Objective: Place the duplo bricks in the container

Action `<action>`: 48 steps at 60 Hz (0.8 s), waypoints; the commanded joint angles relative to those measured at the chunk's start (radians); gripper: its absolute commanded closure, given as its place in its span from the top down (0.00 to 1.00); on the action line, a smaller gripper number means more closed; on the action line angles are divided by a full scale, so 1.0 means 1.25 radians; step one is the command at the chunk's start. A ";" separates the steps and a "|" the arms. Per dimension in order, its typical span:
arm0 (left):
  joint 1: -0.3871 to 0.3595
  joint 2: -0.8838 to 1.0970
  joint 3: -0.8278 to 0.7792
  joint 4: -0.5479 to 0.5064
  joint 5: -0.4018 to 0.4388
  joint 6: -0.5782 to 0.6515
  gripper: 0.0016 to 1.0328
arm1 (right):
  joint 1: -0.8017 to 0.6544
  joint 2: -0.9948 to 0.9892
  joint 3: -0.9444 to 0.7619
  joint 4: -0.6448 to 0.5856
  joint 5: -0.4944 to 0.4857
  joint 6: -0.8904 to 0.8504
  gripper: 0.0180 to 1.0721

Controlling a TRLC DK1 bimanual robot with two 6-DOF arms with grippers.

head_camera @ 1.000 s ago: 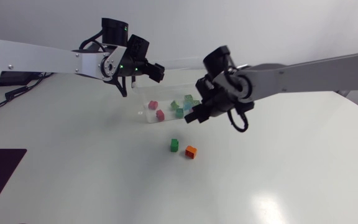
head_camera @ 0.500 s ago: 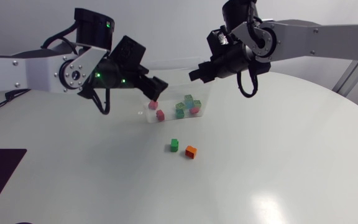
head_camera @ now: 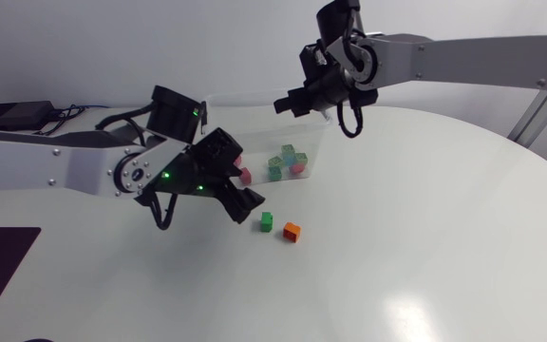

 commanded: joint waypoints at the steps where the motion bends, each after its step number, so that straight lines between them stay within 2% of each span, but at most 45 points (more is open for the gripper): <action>1: -0.020 0.048 -0.004 0.008 0.007 0.002 0.95 | -0.009 0.060 0.051 0.001 0.006 0.019 0.40; 5: -0.031 0.075 0.005 0.008 0.007 -0.003 0.95 | -0.010 0.082 0.081 -0.013 0.010 0.017 0.62; 9: -0.035 0.106 0.019 0.008 0.007 -0.010 0.95 | -0.010 0.090 0.091 -0.021 0.015 0.015 0.79; 11: -0.036 0.122 0.029 0.008 0.007 -0.018 0.95 | -0.011 0.087 0.087 -0.022 0.015 0.015 0.85; 13: -0.036 0.140 0.039 0.005 0.007 -0.023 0.95 | -0.011 0.076 0.074 -0.023 0.015 0.013 0.87; 20: -0.044 0.182 0.069 -0.007 0.007 -0.045 0.95 | -0.014 0.005 -0.011 -0.009 0.015 0.003 0.87; 33: -0.052 0.248 0.121 -0.012 0.006 -0.040 0.95 | -0.019 -0.216 -0.257 0.037 -0.001 -0.041 0.87; 48: -0.056 0.298 0.183 -0.034 -0.076 -0.050 0.95 | -0.026 -0.421 -0.496 0.054 -0.028 -0.056 0.87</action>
